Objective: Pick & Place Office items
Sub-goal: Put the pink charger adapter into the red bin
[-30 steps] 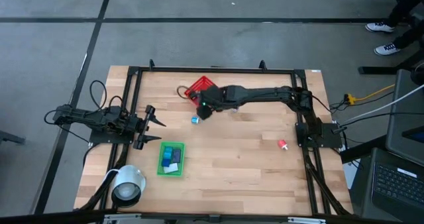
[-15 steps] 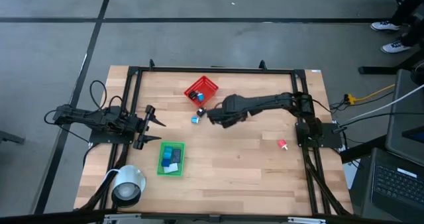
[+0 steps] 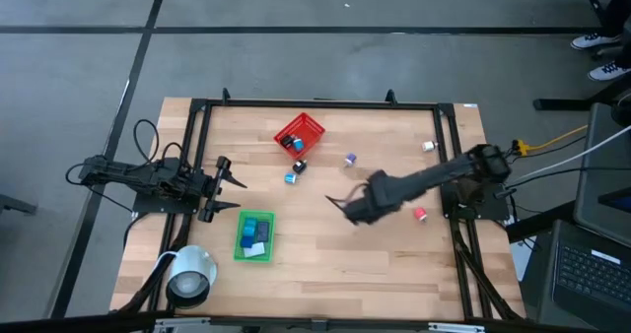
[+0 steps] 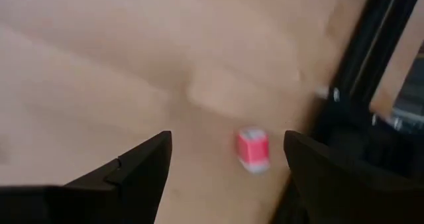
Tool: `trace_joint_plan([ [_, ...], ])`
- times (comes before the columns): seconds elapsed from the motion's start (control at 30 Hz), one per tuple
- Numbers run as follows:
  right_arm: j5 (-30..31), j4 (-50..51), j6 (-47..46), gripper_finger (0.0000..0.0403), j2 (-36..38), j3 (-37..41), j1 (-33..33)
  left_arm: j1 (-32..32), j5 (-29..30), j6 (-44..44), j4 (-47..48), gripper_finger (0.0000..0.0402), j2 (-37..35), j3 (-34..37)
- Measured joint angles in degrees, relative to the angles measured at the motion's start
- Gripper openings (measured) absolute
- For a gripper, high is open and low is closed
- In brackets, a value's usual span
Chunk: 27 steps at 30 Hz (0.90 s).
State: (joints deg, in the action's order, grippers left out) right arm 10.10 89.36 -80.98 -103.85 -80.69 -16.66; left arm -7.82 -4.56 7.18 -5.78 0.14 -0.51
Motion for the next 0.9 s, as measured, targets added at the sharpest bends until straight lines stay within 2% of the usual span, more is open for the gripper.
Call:
trace_joint_plan([
  [0.13,-4.96,-6.27,-2.25,0.0295,8.15,10.37,-3.40,0.01,0.00,0.00,-0.02,0.0239,0.00,0.00],
  [0.27,-6.32,-14.49,-4.69,0.0295,16.27,19.25,-5.54,0.00,0.00,0.00,-0.02,0.0239,0.00,0.00],
  [0.47,-9.31,-19.68,-5.55,0.0295,25.44,31.04,-7.01,0.01,0.00,0.00,0.00,0.0239,0.00,0.00],
  [0.67,-9.94,-26.40,-3.04,0.0290,31.47,42.56,-7.24,0.01,0.00,0.00,-0.02,0.0239,0.00,0.00],
  [0.9,-9.68,-40.64,-1.48,0.0277,34.14,54.37,-7.24,0.01,0.00,0.00,0.00,0.0239,0.00,0.00],
])
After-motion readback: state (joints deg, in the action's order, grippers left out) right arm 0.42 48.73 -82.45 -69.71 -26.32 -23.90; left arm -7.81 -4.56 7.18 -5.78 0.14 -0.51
